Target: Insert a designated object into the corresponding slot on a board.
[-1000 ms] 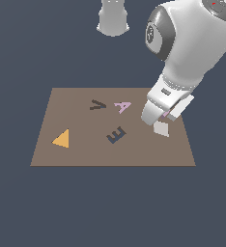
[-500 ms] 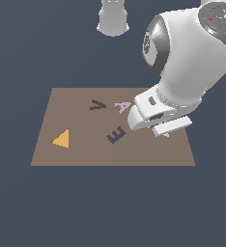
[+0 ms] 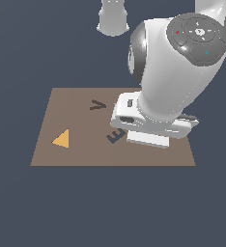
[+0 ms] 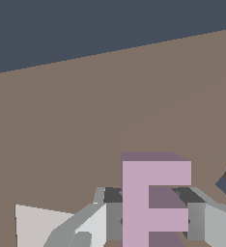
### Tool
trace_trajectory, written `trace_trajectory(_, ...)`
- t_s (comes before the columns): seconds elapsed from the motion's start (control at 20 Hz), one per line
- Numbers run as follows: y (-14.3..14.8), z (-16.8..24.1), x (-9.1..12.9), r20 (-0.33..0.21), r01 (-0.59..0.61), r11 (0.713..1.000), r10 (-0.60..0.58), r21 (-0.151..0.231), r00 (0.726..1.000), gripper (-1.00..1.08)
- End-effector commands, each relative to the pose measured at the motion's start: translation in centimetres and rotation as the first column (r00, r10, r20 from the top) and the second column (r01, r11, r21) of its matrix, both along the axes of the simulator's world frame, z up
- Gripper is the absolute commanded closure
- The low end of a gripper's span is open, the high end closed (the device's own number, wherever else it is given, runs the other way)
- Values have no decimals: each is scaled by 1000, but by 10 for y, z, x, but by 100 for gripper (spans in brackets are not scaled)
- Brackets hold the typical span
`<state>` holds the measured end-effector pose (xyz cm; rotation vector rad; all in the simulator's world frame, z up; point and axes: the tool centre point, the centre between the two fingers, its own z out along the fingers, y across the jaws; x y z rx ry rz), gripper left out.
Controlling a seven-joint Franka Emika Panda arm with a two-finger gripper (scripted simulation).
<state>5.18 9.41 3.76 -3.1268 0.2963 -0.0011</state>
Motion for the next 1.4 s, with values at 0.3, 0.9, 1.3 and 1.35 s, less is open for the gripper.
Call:
trace_trajectory(0.3,-43,2,9,0,361,933,-361,0,933,108)
trace_trajectory(0.9,-78,3,3,-1,612,791,-612,0,791,108)
trace_trajectory(1.3,-83,2,1,-2,642,767,-642,-1,767,108)
trace_trajectory(1.35,-82,2,1,-2,642,767,-642,-1,767,108)
